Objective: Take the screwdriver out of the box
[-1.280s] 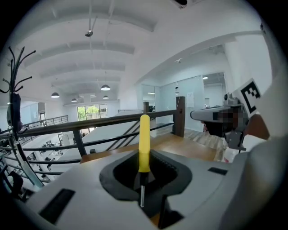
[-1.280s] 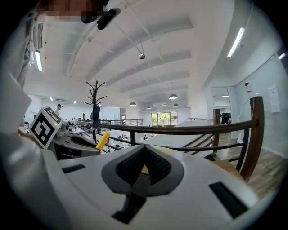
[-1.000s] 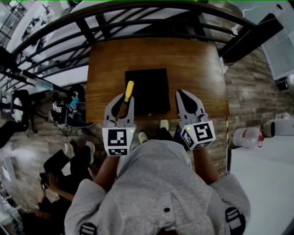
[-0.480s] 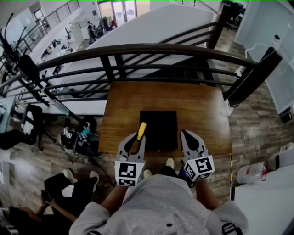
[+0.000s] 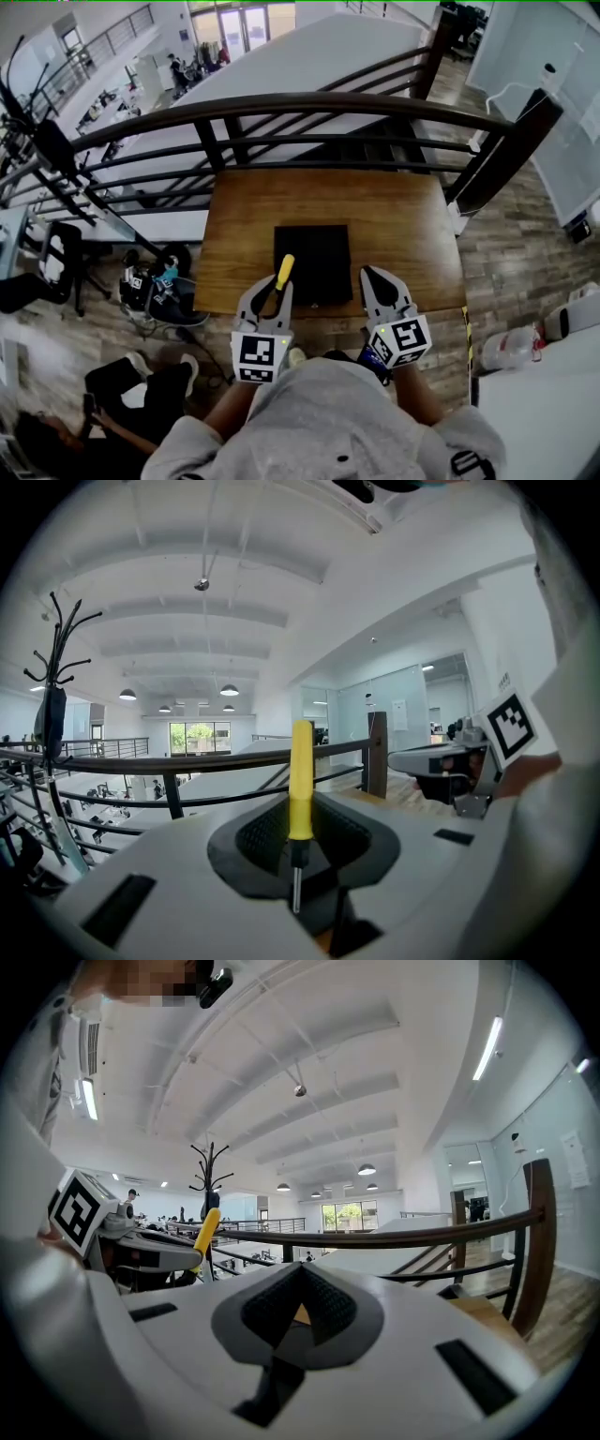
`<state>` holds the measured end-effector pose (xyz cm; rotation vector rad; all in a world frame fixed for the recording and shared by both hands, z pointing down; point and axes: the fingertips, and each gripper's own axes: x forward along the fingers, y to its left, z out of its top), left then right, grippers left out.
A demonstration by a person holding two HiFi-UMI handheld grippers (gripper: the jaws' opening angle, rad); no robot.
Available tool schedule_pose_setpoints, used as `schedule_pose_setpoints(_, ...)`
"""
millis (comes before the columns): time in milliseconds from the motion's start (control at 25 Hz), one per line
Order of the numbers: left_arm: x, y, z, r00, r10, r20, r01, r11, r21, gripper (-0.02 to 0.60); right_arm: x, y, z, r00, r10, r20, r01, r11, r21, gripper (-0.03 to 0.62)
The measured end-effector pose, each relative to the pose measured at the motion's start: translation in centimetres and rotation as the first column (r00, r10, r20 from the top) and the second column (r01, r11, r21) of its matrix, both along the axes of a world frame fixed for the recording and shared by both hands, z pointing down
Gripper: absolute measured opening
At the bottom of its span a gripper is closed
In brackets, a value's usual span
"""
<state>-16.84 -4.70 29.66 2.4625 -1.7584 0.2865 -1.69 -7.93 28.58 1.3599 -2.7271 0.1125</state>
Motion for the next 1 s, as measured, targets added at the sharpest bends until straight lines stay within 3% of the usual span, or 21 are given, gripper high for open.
schedule_pose_setpoints(400, 4.9, 2.7, -2.4, 0.998, -0.05, 0.022, 0.05, 0.999, 0.014, 0.081, 4.7, 1.9, -2.0, 0.999, -0.026, 0.019, 0.026, 1.0, 0.001, 0.015)
schedule_pose_setpoints(680, 8.8, 8.2, -2.5, 0.997, -0.063, 0.037, 0.062, 0.998, 0.023, 0.081, 9.2, 6.7, -2.5, 0.999, -0.017, 0.044, 0.017, 1.0, 0.014, 0.015)
schedule_pose_setpoints(1000, 11.7, 14.4, -1.4, 0.996, -0.066, 0.051, 0.065, 0.997, 0.031, 0.081, 11.8, 12.6, -2.6, 0.998, -0.044, 0.048, 0.041, 0.997, 0.061, 0.015)
